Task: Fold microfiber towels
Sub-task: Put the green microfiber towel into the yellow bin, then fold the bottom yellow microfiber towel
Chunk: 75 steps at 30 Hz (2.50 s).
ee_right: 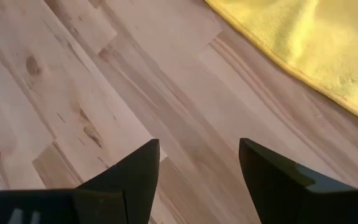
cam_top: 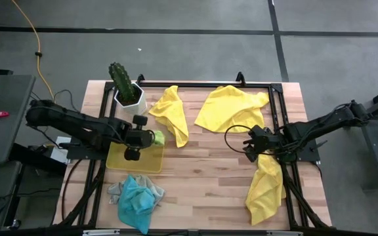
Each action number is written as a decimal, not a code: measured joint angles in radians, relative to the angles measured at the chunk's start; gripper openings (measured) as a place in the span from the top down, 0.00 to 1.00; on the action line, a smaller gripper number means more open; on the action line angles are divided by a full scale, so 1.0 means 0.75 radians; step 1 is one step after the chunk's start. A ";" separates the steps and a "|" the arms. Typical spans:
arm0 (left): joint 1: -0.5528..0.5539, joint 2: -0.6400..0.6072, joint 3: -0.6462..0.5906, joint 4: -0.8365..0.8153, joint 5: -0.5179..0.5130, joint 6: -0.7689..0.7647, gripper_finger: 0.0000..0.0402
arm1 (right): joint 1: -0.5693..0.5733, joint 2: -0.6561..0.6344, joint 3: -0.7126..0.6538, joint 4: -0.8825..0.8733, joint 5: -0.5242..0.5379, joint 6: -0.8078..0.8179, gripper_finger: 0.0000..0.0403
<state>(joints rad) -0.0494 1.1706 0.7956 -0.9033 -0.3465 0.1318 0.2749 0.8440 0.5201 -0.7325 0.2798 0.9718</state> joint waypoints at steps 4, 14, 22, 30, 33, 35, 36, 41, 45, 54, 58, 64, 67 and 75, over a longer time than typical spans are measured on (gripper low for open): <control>-0.008 0.040 -0.063 0.059 0.007 -0.033 1.00 | 0.000 0.000 0.000 0.006 0.000 0.001 0.48; -0.095 0.148 -0.119 0.216 0.071 -0.059 1.00 | 0.000 0.001 0.000 0.007 -0.001 0.009 0.48; -0.103 0.300 -0.118 0.224 0.103 -0.136 0.97 | 0.000 0.001 0.000 0.003 0.001 -0.004 0.48; -0.102 0.322 -0.118 0.214 0.212 -0.131 0.88 | 0.000 0.001 0.000 0.004 0.002 -0.011 0.48; -0.100 0.316 -0.118 0.210 0.272 -0.127 0.84 | 0.000 0.001 0.000 0.004 0.002 -0.013 0.48; -0.100 0.316 -0.110 0.183 0.289 -0.127 0.80 | 0.000 0.001 0.000 0.004 0.002 -0.015 0.48; -0.100 0.316 -0.100 0.172 0.293 -0.127 0.78 | 0.000 0.001 0.000 0.004 0.002 -0.015 0.48; -0.100 0.316 -0.008 0.112 0.268 -0.125 0.66 | 0.000 0.001 0.000 0.004 0.002 -0.015 0.48; -0.099 0.316 0.099 -0.033 0.252 -0.103 0.58 | 0.000 0.001 0.000 0.004 0.002 -0.015 0.48; -0.045 0.183 0.126 -0.258 0.684 -0.373 0.68 | 0.000 0.001 0.000 0.005 0.002 -0.014 0.48; -0.013 0.120 0.018 -0.177 0.808 -0.609 0.95 | 0.000 0.001 0.000 0.005 0.002 -0.015 0.48; 0.003 0.119 -0.132 0.115 0.964 -1.023 0.99 | 0.000 0.001 0.000 0.005 0.002 -0.015 0.48; 0.005 0.123 -0.173 0.160 0.916 -1.162 1.00 | 0.000 0.001 0.000 0.005 0.002 -0.015 0.48; 0.005 0.123 -0.226 0.165 0.870 -1.291 1.00 | 0.000 0.001 0.000 0.006 0.003 -0.049 0.48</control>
<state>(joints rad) -0.0460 1.2625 0.6259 -0.7798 0.3062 -0.8364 0.2749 0.8445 0.5201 -0.7283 0.2817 0.9347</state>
